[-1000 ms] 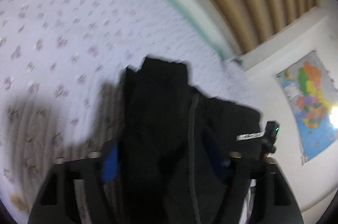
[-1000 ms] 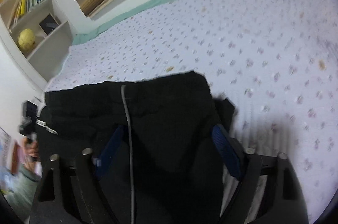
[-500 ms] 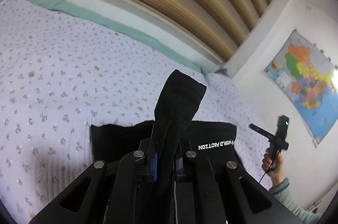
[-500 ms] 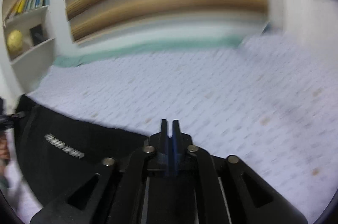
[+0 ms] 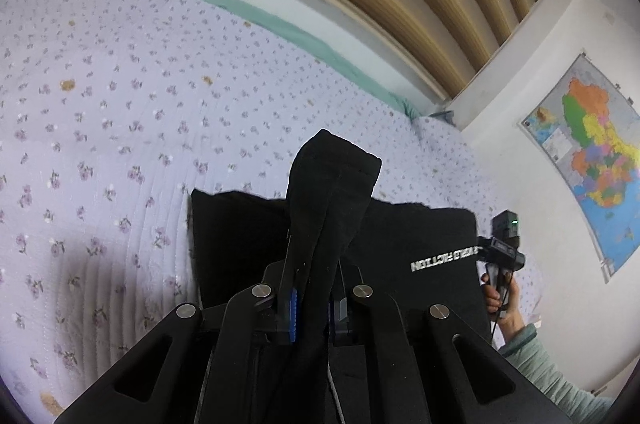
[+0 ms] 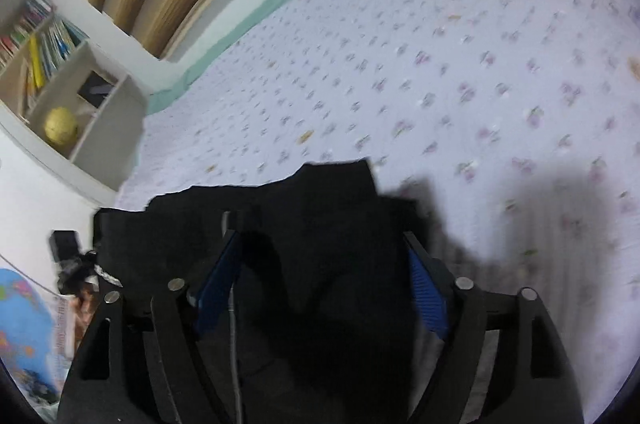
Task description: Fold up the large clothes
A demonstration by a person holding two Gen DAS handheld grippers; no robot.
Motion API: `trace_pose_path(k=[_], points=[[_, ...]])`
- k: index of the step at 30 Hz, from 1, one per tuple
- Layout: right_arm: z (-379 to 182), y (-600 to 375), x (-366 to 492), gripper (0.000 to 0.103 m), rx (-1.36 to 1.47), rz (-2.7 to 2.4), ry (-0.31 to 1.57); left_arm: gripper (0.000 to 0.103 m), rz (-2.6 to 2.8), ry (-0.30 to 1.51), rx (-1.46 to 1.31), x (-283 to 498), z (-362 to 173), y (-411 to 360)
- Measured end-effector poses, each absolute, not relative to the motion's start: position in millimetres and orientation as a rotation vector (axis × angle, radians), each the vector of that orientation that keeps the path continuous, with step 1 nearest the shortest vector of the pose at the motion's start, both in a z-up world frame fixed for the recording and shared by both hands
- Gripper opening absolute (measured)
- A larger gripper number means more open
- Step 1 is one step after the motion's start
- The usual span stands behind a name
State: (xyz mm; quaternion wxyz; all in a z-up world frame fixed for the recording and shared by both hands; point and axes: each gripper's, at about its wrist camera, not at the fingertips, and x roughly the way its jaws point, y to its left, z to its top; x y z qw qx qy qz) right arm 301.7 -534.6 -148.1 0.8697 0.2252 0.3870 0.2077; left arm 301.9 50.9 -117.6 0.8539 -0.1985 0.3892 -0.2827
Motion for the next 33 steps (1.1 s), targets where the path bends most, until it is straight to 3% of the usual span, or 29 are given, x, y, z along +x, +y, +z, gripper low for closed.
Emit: trace_pose_path(k=[3, 8, 14, 18, 24, 33], points=[[-133, -513, 282, 0.018, 0.274, 0.367, 0.783, 0.009, -0.577, 0.800, -0.435, 300, -119, 55], [-72, -499, 245, 0.012, 0.096, 0.191, 0.629, 0.009, -0.546, 0.715, -0.468, 292, -97, 61], [-25, -504, 257, 0.011, 0.138, 0.018, 0.559, 0.009, -0.467, 0.641, -0.504, 323, -65, 59], [-62, -514, 304, 0.011, 0.221, -0.047, 0.693, 0.009, -0.369, 0.759, -0.451, 361, -102, 47], [-175, -504, 359, 0.013, 0.286, -0.033, 0.977, 0.011, -0.310, 0.959, -0.515, 393, -196, 47], [-183, -517, 358, 0.024, 0.343, -0.018, 0.944, 0.017, -0.378, 0.947, -0.569, 392, -204, 57]])
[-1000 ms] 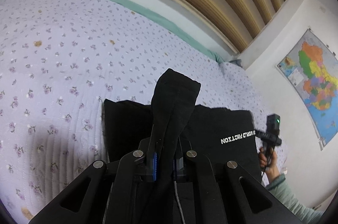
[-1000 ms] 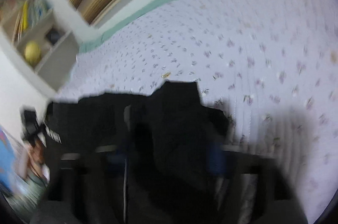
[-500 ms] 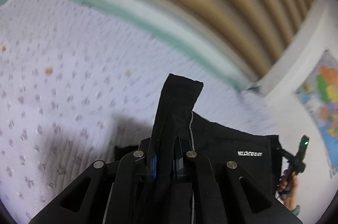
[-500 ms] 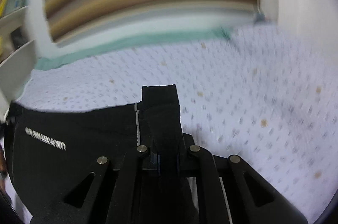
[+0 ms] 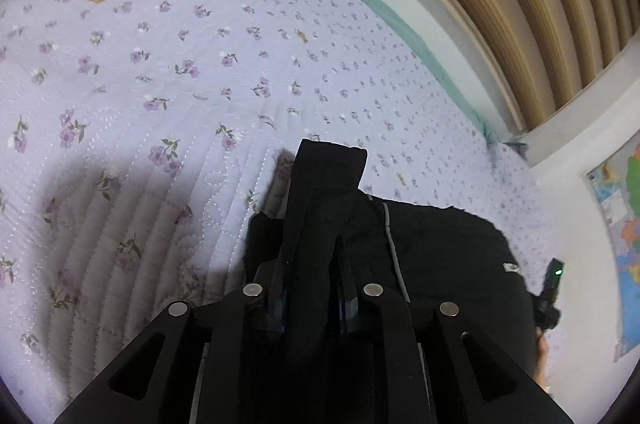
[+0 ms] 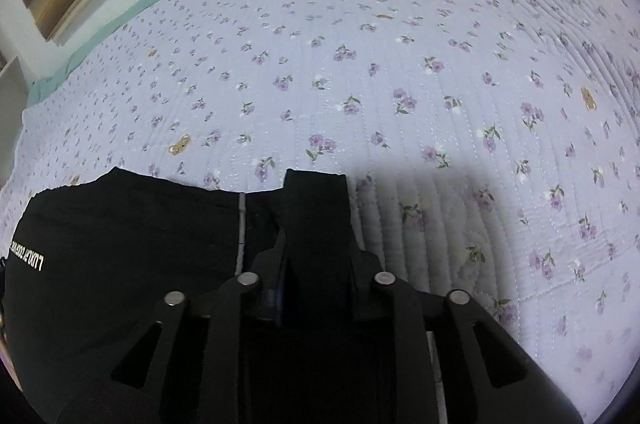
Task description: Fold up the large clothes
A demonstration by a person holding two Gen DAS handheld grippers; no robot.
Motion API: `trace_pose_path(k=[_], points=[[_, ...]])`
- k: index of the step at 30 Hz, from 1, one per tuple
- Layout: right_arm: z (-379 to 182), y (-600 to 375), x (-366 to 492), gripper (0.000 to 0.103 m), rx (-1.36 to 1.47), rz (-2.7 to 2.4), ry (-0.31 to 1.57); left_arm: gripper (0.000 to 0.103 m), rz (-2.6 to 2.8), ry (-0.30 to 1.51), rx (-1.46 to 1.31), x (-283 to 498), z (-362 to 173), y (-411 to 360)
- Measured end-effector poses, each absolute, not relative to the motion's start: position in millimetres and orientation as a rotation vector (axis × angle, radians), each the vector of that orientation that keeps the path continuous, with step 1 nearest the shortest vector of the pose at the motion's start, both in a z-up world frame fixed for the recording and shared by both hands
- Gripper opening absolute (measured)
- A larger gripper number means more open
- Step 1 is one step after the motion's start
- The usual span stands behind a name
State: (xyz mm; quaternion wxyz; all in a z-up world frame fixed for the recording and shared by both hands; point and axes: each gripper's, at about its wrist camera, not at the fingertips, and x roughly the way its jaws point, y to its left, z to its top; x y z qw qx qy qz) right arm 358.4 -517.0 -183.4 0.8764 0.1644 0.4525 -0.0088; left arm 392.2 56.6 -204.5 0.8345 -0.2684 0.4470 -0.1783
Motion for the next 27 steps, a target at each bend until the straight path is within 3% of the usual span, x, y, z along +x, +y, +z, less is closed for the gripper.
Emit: trace_pose_path(k=[3, 7, 10, 11, 13, 20, 27], points=[[-168, -528, 337, 0.027, 0.431, 0.001, 0.886, 0.018, -0.403, 0.987, -0.565, 392, -202, 64], [-124, -534, 292, 0.056, 0.463, -0.010, 0.747, 0.020, -0.354, 0.950, -0.473, 370, -159, 80], [-92, -524, 262, 0.066, 0.440, 0.026, 0.692, 0.027, -0.360, 0.841, -0.458, 341, -112, 89], [-82, -517, 254, 0.066, 0.424, 0.037, 0.687, 0.032, -0.369, 0.809, -0.447, 332, -98, 88], [-64, -500, 237, 0.066, 0.440, 0.116, 0.659, 0.059, -0.403, 0.754, -0.406, 311, -68, 74], [-32, -401, 221, 0.066, 0.217, 0.150, 0.706, 0.059, -0.566, 0.741, -0.270, 270, -31, -21], [-103, -328, 262, 0.066, 0.068, 0.136, 0.984, 0.059, -0.472, 1.022, -0.121, 297, -111, -112]])
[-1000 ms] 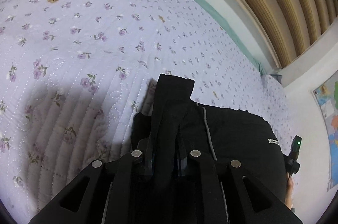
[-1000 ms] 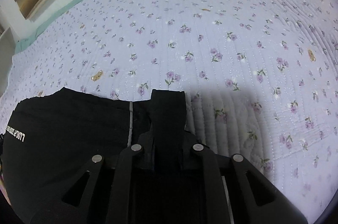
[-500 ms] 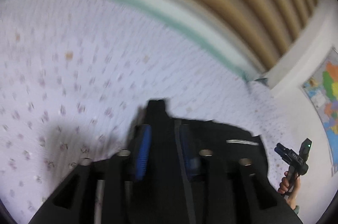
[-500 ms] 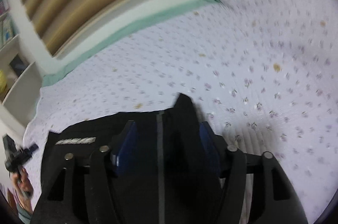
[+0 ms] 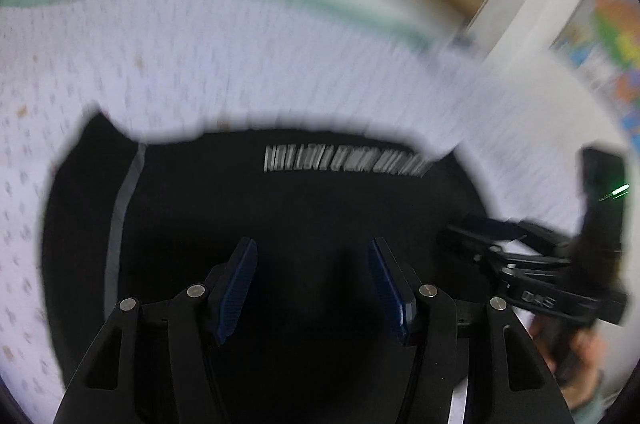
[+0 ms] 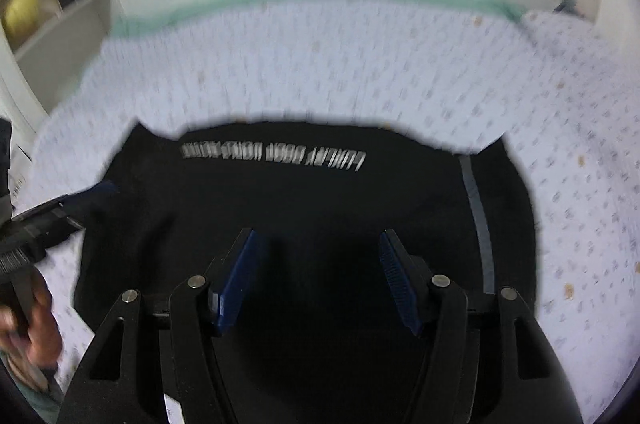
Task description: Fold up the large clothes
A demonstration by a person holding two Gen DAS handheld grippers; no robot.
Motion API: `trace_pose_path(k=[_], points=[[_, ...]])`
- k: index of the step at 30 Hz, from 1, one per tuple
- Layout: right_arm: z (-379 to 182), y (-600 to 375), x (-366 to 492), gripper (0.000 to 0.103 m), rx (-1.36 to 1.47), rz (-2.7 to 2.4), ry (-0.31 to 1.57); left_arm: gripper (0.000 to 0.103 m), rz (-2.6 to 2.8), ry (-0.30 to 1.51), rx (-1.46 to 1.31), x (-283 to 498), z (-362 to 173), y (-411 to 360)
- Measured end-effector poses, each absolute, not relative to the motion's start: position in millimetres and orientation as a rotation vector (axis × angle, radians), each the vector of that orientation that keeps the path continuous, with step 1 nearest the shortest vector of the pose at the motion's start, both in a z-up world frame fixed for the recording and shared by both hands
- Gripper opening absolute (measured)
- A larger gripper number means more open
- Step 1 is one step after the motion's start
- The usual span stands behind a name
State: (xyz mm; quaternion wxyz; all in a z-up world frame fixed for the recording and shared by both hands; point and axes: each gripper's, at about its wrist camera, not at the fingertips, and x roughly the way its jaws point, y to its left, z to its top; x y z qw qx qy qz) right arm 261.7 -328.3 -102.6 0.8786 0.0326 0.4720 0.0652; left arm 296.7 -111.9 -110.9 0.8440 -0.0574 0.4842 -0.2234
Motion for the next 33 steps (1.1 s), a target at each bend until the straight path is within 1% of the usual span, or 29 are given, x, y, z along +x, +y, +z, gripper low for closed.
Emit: trace_pose_path(k=[1, 2, 4, 7, 11, 13, 15, 17, 19, 21, 22, 24, 27, 30, 33], points=[[-115, -325, 267, 0.066, 0.048, 0.137, 1.014, 0.058, -0.438, 1.078, -0.095, 304, -132, -119], [-125, -321, 270, 0.067, 0.018, 0.139, 1.031, 0.058, -0.420, 1.095, -0.091, 307, -143, -121], [-143, -321, 276, 0.067, 0.010, 0.156, 1.045, 0.058, -0.394, 1.098, -0.095, 312, -157, -123], [-149, -324, 277, 0.067, 0.038, 0.156, 1.035, 0.058, -0.379, 1.088, -0.080, 312, -159, -126], [-135, -325, 274, 0.067, 0.038, 0.178, 1.031, 0.058, -0.392, 1.073, -0.073, 306, -142, -123], [-114, -334, 274, 0.066, 0.112, 0.217, 0.991, 0.058, -0.421, 1.071, -0.113, 306, -126, -121], [-98, -339, 281, 0.066, 0.159, 0.194, 0.933, 0.058, -0.462, 1.023, -0.174, 311, -107, -120], [-95, -345, 295, 0.066, 0.177, 0.131, 0.915, 0.058, -0.435, 1.004, -0.181, 323, -99, -124], [-114, -349, 318, 0.066, 0.173, 0.075, 0.972, 0.058, -0.399, 1.061, -0.193, 343, -113, -127], [-149, -353, 334, 0.067, 0.188, 0.083, 1.072, 0.058, -0.365, 1.141, -0.185, 359, -141, -131], [-160, -353, 337, 0.067, 0.186, 0.085, 1.090, 0.058, -0.359, 1.154, -0.203, 364, -154, -130], [-164, -352, 336, 0.067, 0.168, 0.075, 1.082, 0.058, -0.354, 1.132, -0.263, 362, -161, -125], [-156, -353, 326, 0.067, 0.172, 0.086, 1.039, 0.058, -0.376, 1.100, -0.292, 353, -152, -116], [-131, -363, 298, 0.067, 0.239, 0.124, 0.995, 0.058, -0.430, 1.068, -0.322, 331, -133, -109], [-98, -367, 241, 0.068, 0.263, 0.167, 0.877, 0.058, -0.470, 0.978, -0.296, 277, -106, -93]])
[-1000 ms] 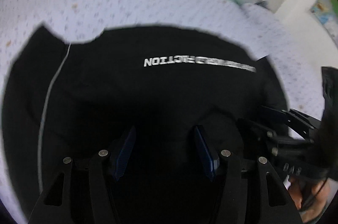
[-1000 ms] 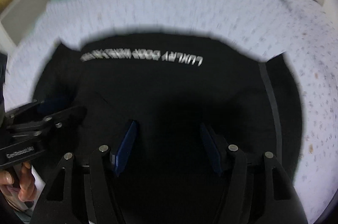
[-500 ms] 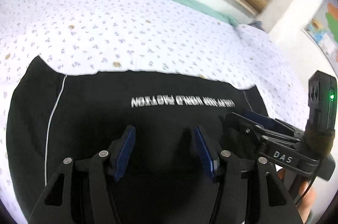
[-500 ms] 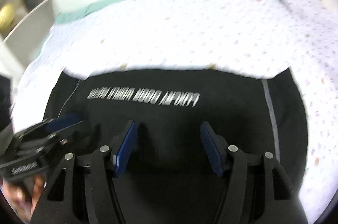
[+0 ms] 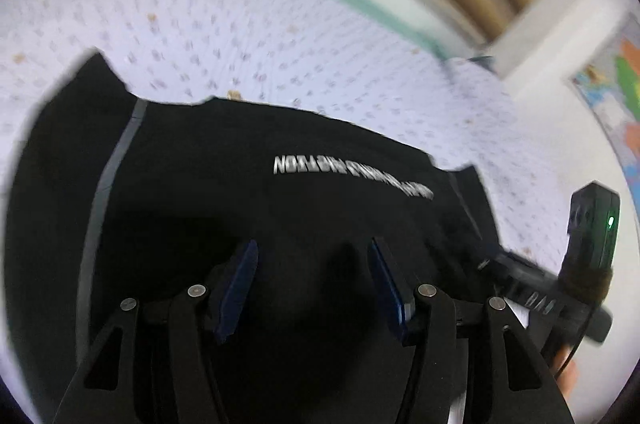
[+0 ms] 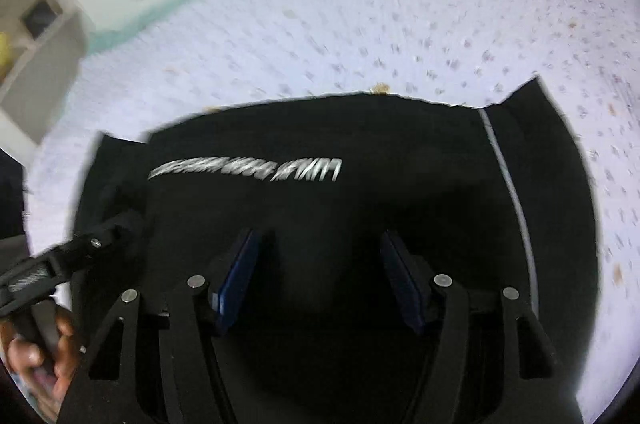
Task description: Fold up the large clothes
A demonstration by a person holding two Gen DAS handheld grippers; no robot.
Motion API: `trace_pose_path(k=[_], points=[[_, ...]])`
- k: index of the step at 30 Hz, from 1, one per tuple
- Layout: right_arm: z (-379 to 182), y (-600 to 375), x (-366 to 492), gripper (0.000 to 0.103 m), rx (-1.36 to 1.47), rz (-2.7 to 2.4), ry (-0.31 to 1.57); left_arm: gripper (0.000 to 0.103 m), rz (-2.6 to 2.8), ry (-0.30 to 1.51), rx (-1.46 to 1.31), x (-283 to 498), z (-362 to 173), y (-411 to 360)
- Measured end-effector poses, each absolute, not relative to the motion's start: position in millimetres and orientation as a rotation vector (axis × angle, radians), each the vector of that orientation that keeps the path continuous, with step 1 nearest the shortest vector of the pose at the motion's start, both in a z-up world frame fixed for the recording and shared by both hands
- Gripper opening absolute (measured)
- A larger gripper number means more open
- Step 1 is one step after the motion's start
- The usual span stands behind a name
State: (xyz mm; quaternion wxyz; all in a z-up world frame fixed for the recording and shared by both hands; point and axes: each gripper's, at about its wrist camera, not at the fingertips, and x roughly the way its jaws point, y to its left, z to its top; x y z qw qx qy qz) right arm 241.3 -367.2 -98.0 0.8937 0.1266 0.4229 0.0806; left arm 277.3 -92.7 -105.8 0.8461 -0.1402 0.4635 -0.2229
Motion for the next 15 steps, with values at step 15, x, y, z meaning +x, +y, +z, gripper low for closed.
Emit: trace_pose_path(k=[15], points=[[-170, -311, 171, 0.069, 0.156, 0.142, 0.959, 0.058, -0.340, 1.024, -0.145, 200, -170, -84]])
